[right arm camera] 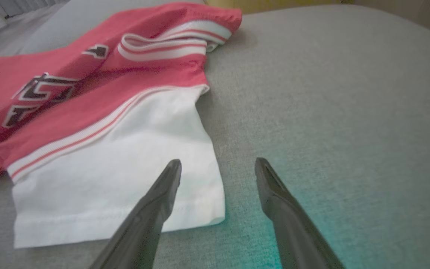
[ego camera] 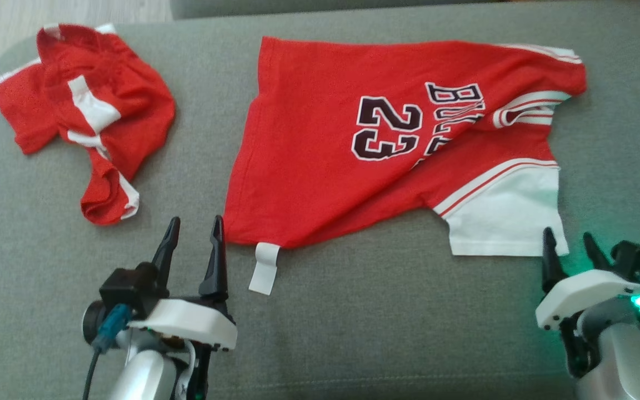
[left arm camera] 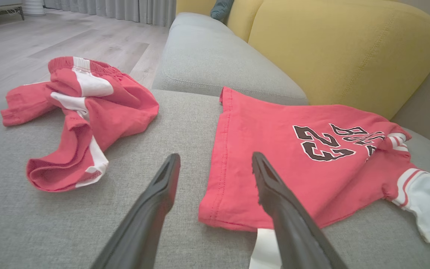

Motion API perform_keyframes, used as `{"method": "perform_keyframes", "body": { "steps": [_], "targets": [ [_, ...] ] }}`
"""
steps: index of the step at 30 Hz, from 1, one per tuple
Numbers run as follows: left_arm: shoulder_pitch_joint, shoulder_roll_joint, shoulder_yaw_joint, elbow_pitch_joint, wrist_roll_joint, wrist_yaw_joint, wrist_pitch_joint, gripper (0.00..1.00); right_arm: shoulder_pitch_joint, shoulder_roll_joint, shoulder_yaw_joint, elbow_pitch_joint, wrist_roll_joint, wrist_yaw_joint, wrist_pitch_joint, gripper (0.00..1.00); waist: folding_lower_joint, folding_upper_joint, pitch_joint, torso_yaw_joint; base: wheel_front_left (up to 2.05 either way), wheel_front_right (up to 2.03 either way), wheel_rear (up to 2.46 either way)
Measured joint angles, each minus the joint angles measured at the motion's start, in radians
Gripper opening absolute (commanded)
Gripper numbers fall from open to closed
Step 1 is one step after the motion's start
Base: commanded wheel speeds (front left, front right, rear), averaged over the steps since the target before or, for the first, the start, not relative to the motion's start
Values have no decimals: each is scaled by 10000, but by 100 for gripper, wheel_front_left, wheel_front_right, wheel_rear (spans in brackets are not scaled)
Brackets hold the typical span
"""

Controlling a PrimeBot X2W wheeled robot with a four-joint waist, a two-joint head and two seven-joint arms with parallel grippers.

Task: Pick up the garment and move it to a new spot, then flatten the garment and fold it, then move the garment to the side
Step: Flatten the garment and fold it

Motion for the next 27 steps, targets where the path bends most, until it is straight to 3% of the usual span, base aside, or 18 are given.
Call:
{"method": "perform_keyframes", "body": {
  "steps": [5,6,7,9,10,15,27],
  "targets": [
    [-175,-17,33,-44,36,-40,0,100,-283,-35,192,786,211,0,113,98,-1,0,325,143,0,0,0],
    [-178,-19,36,-56,81,-48,0,100,-379,-48,240,865,290,0,111,80,-2,0,349,157,0,0,0],
    [-178,-21,40,-56,84,-50,0,100,-445,-59,297,932,362,0,75,53,-1,0,351,159,0,0,0],
    [-179,-25,69,-59,98,-50,0,100,-503,-71,481,1009,445,0,40,27,-2,0,324,132,0,0,0],
    [-175,-25,92,-61,100,-48,0,100,-502,-69,591,1007,491,0,21,0,-2,0,310,99,0,0,0],
    [-165,-12,134,17,138,-136,2,100,-430,-8,790,759,614,0,-242,0,-2,0,220,-191,0,0,0],
    [-88,-2,130,497,-407,-213,761,100,657,2,-199,-1841,341,0,-159,0,-2,0,170,-847,0,0,0]
  ]
}}
